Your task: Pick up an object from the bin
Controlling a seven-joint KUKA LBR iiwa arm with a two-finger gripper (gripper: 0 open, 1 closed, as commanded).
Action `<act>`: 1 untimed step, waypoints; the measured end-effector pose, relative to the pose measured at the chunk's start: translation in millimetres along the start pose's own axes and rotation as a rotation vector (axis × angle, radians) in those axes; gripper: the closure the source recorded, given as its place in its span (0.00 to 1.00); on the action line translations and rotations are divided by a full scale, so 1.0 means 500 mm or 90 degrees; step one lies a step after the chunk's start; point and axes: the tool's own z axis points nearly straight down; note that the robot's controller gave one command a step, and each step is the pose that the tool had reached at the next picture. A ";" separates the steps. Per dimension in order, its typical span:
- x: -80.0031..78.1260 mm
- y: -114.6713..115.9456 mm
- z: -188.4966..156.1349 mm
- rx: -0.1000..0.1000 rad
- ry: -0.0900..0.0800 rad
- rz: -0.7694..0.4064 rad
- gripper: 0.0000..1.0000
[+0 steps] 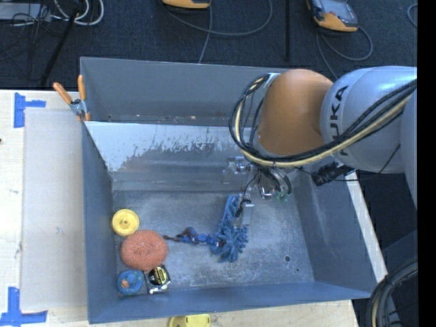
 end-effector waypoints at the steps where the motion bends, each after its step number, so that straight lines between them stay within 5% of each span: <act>1: -0.003 0.000 -0.009 0.000 -0.005 0.000 0.00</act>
Offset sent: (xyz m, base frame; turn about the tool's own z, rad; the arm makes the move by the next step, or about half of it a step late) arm -0.0596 -0.0357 -0.0817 -0.1884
